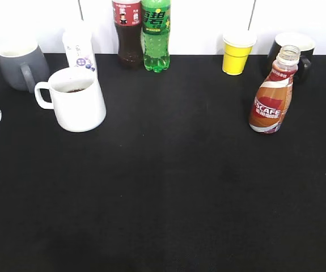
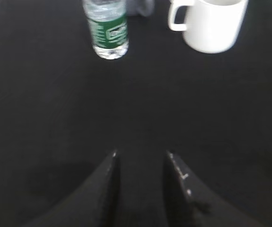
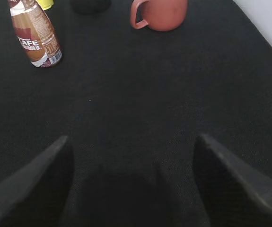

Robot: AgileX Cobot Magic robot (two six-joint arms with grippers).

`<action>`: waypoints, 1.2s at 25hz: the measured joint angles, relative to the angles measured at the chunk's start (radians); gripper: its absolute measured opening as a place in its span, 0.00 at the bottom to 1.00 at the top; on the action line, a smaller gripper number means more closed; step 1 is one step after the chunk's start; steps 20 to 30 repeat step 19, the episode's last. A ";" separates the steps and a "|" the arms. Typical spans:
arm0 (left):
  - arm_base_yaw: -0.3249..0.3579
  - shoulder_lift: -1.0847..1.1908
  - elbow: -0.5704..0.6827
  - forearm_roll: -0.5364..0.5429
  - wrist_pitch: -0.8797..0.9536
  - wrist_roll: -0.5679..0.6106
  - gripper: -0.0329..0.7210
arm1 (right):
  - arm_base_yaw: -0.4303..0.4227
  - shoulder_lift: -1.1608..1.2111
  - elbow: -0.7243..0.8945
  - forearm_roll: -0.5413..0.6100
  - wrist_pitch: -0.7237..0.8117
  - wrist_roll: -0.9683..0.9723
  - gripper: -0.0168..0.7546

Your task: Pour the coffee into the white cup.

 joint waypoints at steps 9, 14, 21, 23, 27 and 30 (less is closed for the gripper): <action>0.101 -0.110 0.000 -0.001 -0.001 0.001 0.36 | 0.000 -0.001 0.000 0.001 0.000 0.000 0.79; 0.102 -0.110 0.000 -0.001 -0.001 0.003 0.36 | 0.000 -0.001 0.000 0.001 0.000 0.000 0.79; 0.102 -0.110 0.000 -0.001 -0.001 0.003 0.36 | 0.000 -0.001 0.000 0.001 0.000 0.000 0.79; 0.102 -0.110 0.000 -0.001 -0.001 0.003 0.36 | 0.000 -0.001 0.000 0.001 0.000 0.000 0.79; 0.102 -0.110 0.000 -0.001 -0.001 0.003 0.36 | 0.000 -0.001 0.000 0.001 0.000 0.000 0.79; 0.102 -0.110 0.000 -0.001 -0.001 0.003 0.36 | 0.000 -0.001 0.000 0.001 0.000 0.000 0.79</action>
